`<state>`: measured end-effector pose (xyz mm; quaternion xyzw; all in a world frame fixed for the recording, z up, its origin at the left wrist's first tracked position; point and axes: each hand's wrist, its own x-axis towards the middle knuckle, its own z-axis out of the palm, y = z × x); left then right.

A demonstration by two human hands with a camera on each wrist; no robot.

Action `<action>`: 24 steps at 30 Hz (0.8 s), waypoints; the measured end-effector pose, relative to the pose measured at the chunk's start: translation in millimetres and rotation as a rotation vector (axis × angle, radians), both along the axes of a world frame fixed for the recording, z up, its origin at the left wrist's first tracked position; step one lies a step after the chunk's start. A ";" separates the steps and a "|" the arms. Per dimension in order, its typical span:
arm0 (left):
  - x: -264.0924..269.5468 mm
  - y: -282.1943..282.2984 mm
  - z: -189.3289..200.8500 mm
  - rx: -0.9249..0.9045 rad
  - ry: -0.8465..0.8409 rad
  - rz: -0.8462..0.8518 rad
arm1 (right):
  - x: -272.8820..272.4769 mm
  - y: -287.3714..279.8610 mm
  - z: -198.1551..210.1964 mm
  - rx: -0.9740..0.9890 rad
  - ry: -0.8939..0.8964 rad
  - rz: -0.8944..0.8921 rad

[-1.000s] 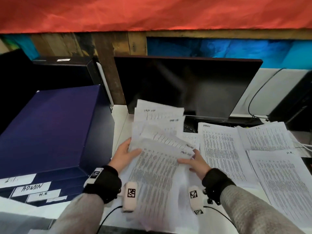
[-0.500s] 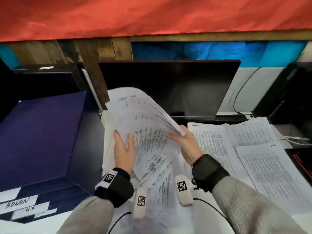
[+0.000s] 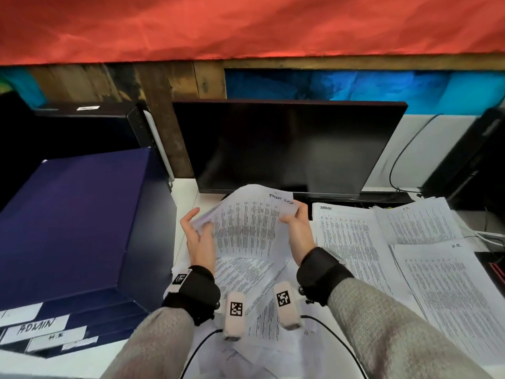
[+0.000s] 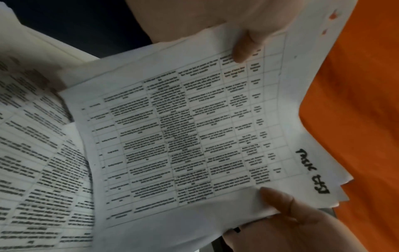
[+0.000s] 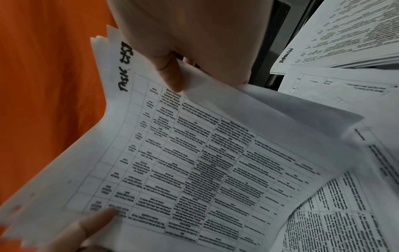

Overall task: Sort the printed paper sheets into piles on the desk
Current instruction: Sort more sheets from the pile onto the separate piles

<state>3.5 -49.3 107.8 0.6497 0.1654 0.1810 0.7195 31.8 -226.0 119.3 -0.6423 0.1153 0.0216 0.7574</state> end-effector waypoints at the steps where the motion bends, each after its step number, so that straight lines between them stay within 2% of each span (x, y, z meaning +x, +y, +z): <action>1: 1.7 0.6 0.4 -0.004 -0.003 -0.004 | -0.4 1.8 1.0 -0.006 -0.014 0.026; 5: 2.4 -2.1 -1.6 0.159 -0.020 -0.020 | -6.3 9.1 -0.8 -0.046 -0.057 0.081; 8: 1.1 -4.6 -0.8 0.255 -0.062 0.011 | -6.6 12.4 -1.9 0.011 -0.066 0.023; 11: -5.8 -4.4 0.8 0.270 -0.107 0.033 | -6.9 10.5 -2.5 0.025 -0.094 -0.022; 14: -11.2 0.8 -9.0 0.188 -0.074 0.001 | -6.8 9.1 -7.7 0.018 -0.052 -0.009; 18: -4.1 10.7 -26.4 -0.053 0.107 -0.034 | -0.2 13.1 -16.1 0.052 0.071 0.006; 24: 8.4 30.7 -55.1 -0.290 0.267 -0.041 | -1.8 12.4 -24.3 0.013 0.099 0.020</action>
